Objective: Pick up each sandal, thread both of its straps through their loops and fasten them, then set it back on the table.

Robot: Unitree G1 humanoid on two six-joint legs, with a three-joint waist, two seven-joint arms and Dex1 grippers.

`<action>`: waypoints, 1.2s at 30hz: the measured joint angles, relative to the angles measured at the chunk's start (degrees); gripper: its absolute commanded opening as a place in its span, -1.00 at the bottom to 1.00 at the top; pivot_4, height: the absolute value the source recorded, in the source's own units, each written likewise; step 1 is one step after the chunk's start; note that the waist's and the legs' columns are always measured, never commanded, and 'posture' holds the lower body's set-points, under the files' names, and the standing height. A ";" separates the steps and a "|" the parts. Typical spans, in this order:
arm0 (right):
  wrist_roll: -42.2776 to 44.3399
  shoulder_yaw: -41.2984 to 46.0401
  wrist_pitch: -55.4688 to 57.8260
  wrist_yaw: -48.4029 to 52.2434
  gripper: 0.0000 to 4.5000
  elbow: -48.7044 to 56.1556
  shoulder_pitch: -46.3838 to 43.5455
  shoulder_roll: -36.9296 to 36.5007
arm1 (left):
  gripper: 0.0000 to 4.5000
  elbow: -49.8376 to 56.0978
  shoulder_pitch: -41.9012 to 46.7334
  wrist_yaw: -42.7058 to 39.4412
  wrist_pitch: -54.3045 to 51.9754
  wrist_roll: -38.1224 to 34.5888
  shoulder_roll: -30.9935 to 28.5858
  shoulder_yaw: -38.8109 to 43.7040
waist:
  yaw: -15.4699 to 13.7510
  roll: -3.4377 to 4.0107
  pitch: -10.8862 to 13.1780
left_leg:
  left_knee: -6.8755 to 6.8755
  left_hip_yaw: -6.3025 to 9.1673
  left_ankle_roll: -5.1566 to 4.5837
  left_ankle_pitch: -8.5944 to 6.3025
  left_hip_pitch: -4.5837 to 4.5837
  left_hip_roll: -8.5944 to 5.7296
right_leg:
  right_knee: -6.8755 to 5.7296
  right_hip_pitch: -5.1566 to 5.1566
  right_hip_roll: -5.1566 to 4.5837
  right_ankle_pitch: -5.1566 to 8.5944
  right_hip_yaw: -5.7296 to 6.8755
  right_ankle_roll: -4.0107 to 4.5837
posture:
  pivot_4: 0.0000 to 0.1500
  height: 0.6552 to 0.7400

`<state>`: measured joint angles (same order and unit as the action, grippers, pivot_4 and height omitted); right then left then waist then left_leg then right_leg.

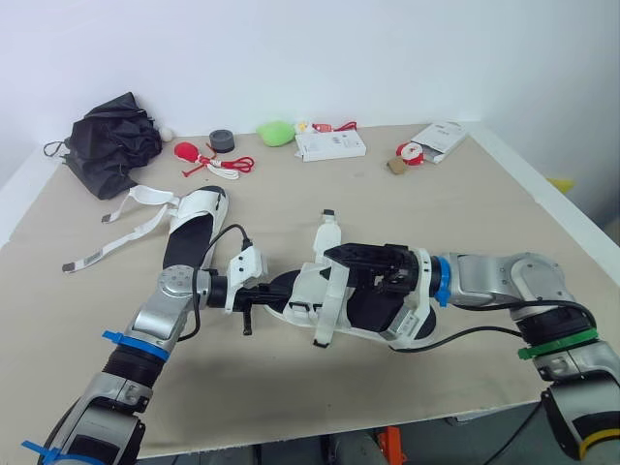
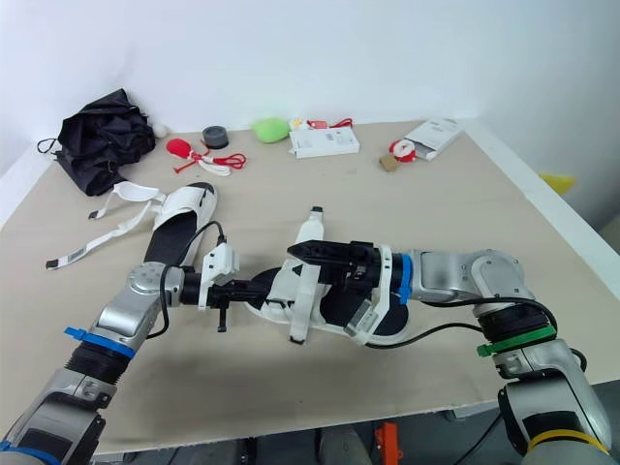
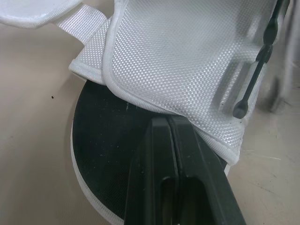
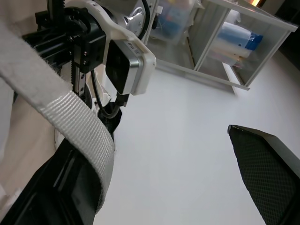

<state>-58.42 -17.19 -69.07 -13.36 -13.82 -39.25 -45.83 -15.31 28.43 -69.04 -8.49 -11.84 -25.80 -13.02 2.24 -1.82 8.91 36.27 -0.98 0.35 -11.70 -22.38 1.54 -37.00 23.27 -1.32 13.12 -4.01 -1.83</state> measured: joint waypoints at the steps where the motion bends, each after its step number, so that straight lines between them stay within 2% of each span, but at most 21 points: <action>1: 6.42 -1.79 1.49 5.58 0.96 -1.28 -0.07 -2.03 | -1.00 0.00 -0.02 0.00 0.00 0.00 0.04 -0.03 | 0.01 -0.03 0.02 | 0.00 -0.01 0.00 0.00 0.01 0.01 | 0.00 -0.02 0.00 0.00 -0.02 0.00 | 1.00 1.00; 2: 19.62 -4.95 6.32 16.65 0.96 -1.19 1.08 -6.48 | -1.00 0.00 -0.07 -0.07 -0.01 -0.02 0.13 -0.14 | 0.06 -0.09 0.05 | 0.00 0.04 -0.01 0.00 0.01 0.05 | 0.00 -0.07 0.00 0.02 -0.08 -0.03 | 1.00 1.00; 3: 24.74 -5.80 8.45 21.31 0.96 -0.76 1.97 -8.49 | -1.00 0.00 -0.08 -0.17 -0.01 -0.06 0.14 -0.11 | 0.09 -0.09 0.05 | 0.00 0.06 -0.03 -0.01 0.03 0.05 | 0.01 -0.13 -0.01 0.04 -0.09 -0.06 | 1.00 1.00; 4: 34.18 -7.47 12.84 29.70 0.96 1.31 4.19 -12.49 | -1.00 0.04 -0.09 -0.37 -0.01 -0.12 0.09 -0.05 | 0.11 -0.09 0.04 | -0.01 0.04 -0.07 -0.04 0.05 0.06 | 0.01 -0.14 -0.02 0.06 -0.12 -0.09 | 1.00 1.00; 5: 37.82 -7.86 14.68 33.06 0.96 2.39 5.29 -13.72 | -1.00 0.01 -0.13 -0.51 -0.02 -0.16 -0.02 0.07 | 0.14 -0.08 0.03 | -0.02 0.04 -0.13 -0.07 0.08 0.06 | 0.01 -0.16 -0.02 0.07 -0.13 -0.10 | 1.00 1.00; 7: 52.45 -8.32 25.55 45.52 0.96 10.22 10.47 -17.73 | -1.00 -0.07 -0.16 -0.50 -0.08 -0.16 -0.02 0.25 | 0.15 -0.01 0.02 | -0.02 0.13 -0.16 -0.09 0.10 0.10 | 0.01 -0.15 -0.02 0.08 -0.13 -0.09 | 1.00 1.00; 8: 56.70 -7.96 29.35 48.74 0.96 12.51 11.43 -18.53 | -1.00 -0.33 -0.18 -0.45 -0.18 -0.15 -0.03 0.33 | 0.12 0.00 0.02 | -0.01 0.17 -0.17 -0.09 0.13 0.11 | 0.01 -0.15 -0.01 0.07 -0.11 -0.10 | 1.00 1.00; 11: 61.54 -7.13 33.99 51.75 0.96 15.08 12.45 -19.80 | -1.00 -0.41 -0.21 -0.14 -0.21 -0.16 0.06 0.30 | 0.11 0.01 0.04 | 0.03 0.19 -0.17 -0.09 0.13 0.11 | 0.01 -0.12 -0.04 0.07 -0.11 -0.10 | 1.00 1.00; 12: 82.79 -3.56 52.03 57.94 0.96 24.19 17.62 -26.96 | -1.00 -0.10 -0.43 0.14 -0.32 -0.26 0.54 0.04 | -0.11 0.09 0.09 | 0.03 0.17 -0.16 -0.09 0.02 0.13 | 0.01 -0.05 -0.12 0.07 -0.08 -0.10 | 1.00 1.00; 14: 107.51 3.42 67.66 63.36 0.96 33.09 20.63 -35.10 | -1.00 0.25 -1.08 -0.41 -0.33 -0.62 -0.04 0.44 | -0.23 0.17 -0.04 | -0.07 0.10 -0.05 -0.22 0.18 0.20 | 0.04 -0.16 -0.18 0.27 -0.02 -0.08 | 1.00 1.00; 16: 115.00 6.29 72.43 65.54 0.96 37.02 22.65 -36.30 | -1.00 0.25 -1.20 -0.26 -0.41 -0.62 0.11 0.29 | -0.26 0.09 -0.14 | -0.07 0.25 -0.01 -0.26 0.18 0.24 | 0.05 -0.15 -0.25 0.38 0.08 -0.06 | 1.00 1.00; 17: 119.42 8.41 75.85 69.01 0.96 40.49 28.19 -38.13 | -1.00 0.37 -1.11 0.10 -0.45 -0.62 0.63 -0.09 | -0.38 0.02 -0.12 | -0.07 0.36 0.03 -0.28 0.13 0.26 | 0.11 -0.02 -0.37 0.43 0.15 -0.03 | 1.00 1.00; 19: 121.79 6.80 81.52 74.02 0.96 44.27 34.48 -40.17 | -1.00 0.71 -1.47 0.00 -0.45 -1.03 0.64 0.04 | -0.66 0.02 -0.11 | -0.10 0.48 0.11 -0.33 0.09 0.26 | 0.19 0.03 -0.53 0.55 0.32 0.02 | 1.00 1.00; 20: 121.98 6.40 82.70 74.33 0.96 44.64 34.84 -40.10 | -1.00 0.71 -1.49 -0.07 -0.45 -1.08 0.61 0.04 | -0.76 0.12 -0.15 | -0.10 0.38 0.24 -0.41 0.08 0.26 | 0.21 0.05 -0.68 0.60 0.53 0.03 | 1.00 1.00; 22: 119.56 3.02 92.47 71.84 0.96 45.06 34.48 -35.14 | -1.00 0.73 -1.47 -0.02 -0.55 -1.12 0.65 -0.23 | -0.77 0.12 -0.17 | -0.09 0.27 0.26 -0.42 0.05 0.16 | 0.25 0.06 -0.94 0.62 0.81 -0.04 | 1.00 1.00; 25: 117.19 0.59 95.41 71.33 0.96 45.16 34.36 -32.87 | -1.00 0.86 -1.49 -0.03 -0.55 -1.18 0.69 -0.22 | -0.83 0.13 -0.17 | -0.12 0.30 0.25 -0.42 -0.03 0.13 | 0.25 0.07 -0.89 0.62 0.85 -0.04 | 1.00 1.00; 27: 112.02 -2.71 98.97 70.09 0.96 45.12 33.61 -27.20 | -1.00 1.17 -1.57 0.06 -0.55 -1.19 0.67 -0.28 | -0.86 0.10 -0.18 | -0.09 0.38 0.26 -0.42 -0.05 0.12 | 0.25 0.09 -0.72 0.62 0.97 -0.04 | 1.00 1.00; 29: 109.75 -3.78 99.96 69.20 0.96 44.79 32.80 -25.76 | -1.00 1.33 -1.68 0.11 -0.61 -1.18 0.66 -0.26 | -0.89 0.15 -0.17 | -0.09 0.34 0.26 -0.42 -0.10 0.11 | 0.25 0.04 -0.71 0.61 0.96 -0.05 | 1.00 1.00; 32: 106.60 -4.90 100.95 68.08 0.96 42.70 30.34 -23.46 | -1.00 1.60 -1.82 0.26 -0.87 -1.18 0.59 -0.18 | -0.85 0.12 -0.15 | -0.08 0.35 0.26 -0.42 -0.10 0.12 | 0.25 0.06 -0.67 0.61 0.97 -0.06 | 1.00 1.00; 34: 100.40 -5.47 100.85 70.49 0.96 34.28 25.56 -18.29 | -1.00 3.01 -2.31 1.22 -2.09 -1.19 0.37 0.06 | -0.86 -0.08 -0.03 | -0.03 0.46 0.26 -0.42 -0.07 0.15 | 0.26 0.08 -0.62 0.61 1.04 -0.06 | 1.00 1.00; 36: 98.35 -5.45 100.52 71.12 0.96 31.30 23.22 -17.35 | -1.00 3.75 -2.60 1.36 -2.89 -1.23 0.35 0.13 | -0.92 -0.09 -0.04 | -0.02 0.50 0.26 -0.42 -0.07 0.11 | 0.26 0.05 -0.65 0.61 1.05 -0.06 | 1.00 1.00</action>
<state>39.93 -22.64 31.45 57.76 17.48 -16.03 -63.18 -11.56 25.83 -67.67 -11.38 -13.08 -25.46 -12.89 1.32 -1.92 8.87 36.25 -0.49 0.61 -12.12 -22.46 1.65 -36.74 23.32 -1.96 13.73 -2.96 -1.89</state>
